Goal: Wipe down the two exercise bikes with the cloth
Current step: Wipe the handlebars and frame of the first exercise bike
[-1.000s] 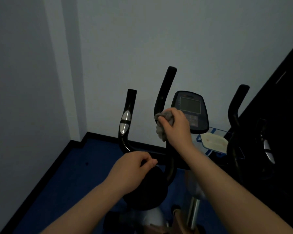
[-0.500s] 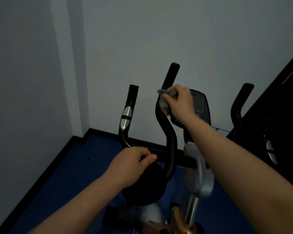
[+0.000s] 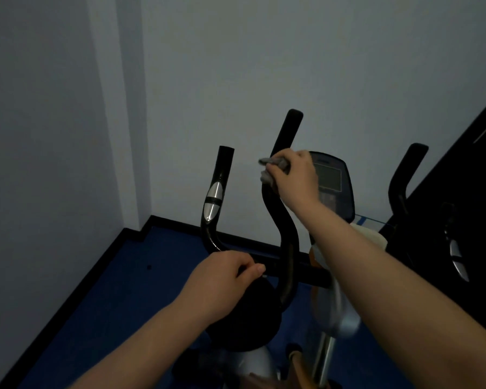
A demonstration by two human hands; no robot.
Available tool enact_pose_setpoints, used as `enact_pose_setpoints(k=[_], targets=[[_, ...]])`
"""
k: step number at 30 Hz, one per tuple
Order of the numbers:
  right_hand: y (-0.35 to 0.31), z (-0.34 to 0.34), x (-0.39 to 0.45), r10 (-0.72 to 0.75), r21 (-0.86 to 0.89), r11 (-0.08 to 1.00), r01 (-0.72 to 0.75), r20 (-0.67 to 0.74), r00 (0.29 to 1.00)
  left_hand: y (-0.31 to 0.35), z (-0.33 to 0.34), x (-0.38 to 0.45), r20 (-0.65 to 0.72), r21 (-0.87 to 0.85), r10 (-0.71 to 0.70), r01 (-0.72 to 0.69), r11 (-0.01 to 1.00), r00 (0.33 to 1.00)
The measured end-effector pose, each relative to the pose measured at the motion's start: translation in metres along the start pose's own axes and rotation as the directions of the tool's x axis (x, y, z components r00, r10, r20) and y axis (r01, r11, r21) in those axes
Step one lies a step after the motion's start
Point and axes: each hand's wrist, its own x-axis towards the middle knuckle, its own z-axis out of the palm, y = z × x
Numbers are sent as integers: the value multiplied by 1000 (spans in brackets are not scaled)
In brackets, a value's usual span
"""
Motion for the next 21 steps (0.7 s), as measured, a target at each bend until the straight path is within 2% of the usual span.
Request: enact_pose_setpoints(k=[3,4,7,9,11,13,14,15,18,19,21], targets=[[3,-21,5,-83,-90,990,106,233,969,0,0,1,5,0,6,-6,1000,1000],[2,-26,12,-103,-100,986,130,239,965,0,0,1,7,1,3,-3,1000,1000],[-2,-23,19,-76,-23,997,77,34,997,-1,0,0,10,3,-8,8,1000,1000],[-2,-8,9,-39,-2,999,39,-24,999,-1,0,0,10,4,-6,6,1000,1000],[5,-4,3,-42,-30,999,43,37,998,-1,0,0,16,0,-4,4,1000,1000],[7,-20,13,-73,-63,994,87,198,977,0,0,1,21,-5,-7,7,1000,1000],[6,-27,22,-91,-86,990,114,237,967,0,0,1,23,-11,-9,9,1000,1000],[4,-32,31,-104,-102,987,126,200,974,0,0,1,26,-17,-10,11,1000,1000],[-6,-18,29,-63,-47,997,59,-87,994,-1,-1,1,24,-22,-13,14,1000,1000],[-8,-7,20,-67,-54,997,62,-101,993,-1,-1,1,21,-20,-12,12,1000,1000],[-6,6,9,-97,-116,989,94,-18,995,-1,0,0,20,-13,-8,9,1000,1000]])
